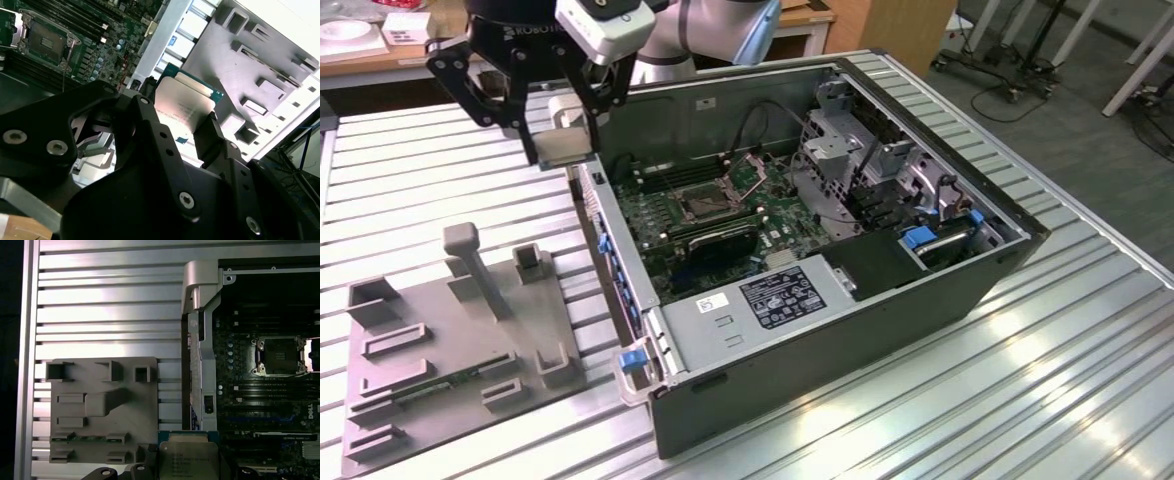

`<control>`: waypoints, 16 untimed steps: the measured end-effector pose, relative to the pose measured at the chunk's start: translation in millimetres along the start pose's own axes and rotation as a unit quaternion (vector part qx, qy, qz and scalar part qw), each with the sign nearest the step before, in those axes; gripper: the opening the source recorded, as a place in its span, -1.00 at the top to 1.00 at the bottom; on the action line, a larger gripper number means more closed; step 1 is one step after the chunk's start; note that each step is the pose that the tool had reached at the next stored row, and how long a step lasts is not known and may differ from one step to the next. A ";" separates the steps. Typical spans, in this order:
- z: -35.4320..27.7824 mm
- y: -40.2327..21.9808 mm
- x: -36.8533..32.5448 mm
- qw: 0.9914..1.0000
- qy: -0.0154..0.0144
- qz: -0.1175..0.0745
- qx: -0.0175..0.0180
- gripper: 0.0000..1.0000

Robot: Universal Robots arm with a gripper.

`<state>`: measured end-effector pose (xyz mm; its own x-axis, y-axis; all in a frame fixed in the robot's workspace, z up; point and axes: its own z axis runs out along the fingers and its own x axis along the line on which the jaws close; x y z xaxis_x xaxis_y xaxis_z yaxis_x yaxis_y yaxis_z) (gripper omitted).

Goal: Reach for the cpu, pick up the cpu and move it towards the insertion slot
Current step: 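Pick up the cpu and move it towards the insertion slot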

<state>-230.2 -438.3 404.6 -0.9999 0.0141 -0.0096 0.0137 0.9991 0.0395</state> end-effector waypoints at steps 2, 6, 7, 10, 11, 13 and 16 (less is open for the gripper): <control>0.1 0.0 -1.6 1.000 0.000 0.000 0.000 -0.09; 0.1 0.1 -5.3 1.000 0.000 0.000 0.000 -0.09; 0.2 0.1 -6.2 1.000 0.000 0.000 0.000 -0.09; 0.2 0.1 -8.8 1.000 0.000 0.000 0.000 -0.09; 0.2 0.1 -9.6 1.000 0.000 0.000 0.000 -0.09; 0.3 0.2 -11.3 1.000 0.000 0.000 0.000 -0.09; 0.3 0.2 -13.8 1.000 0.000 0.000 0.000 -0.09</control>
<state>-216.4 -438.3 404.5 -0.9999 0.0141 -0.0095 0.0137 0.9991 0.0395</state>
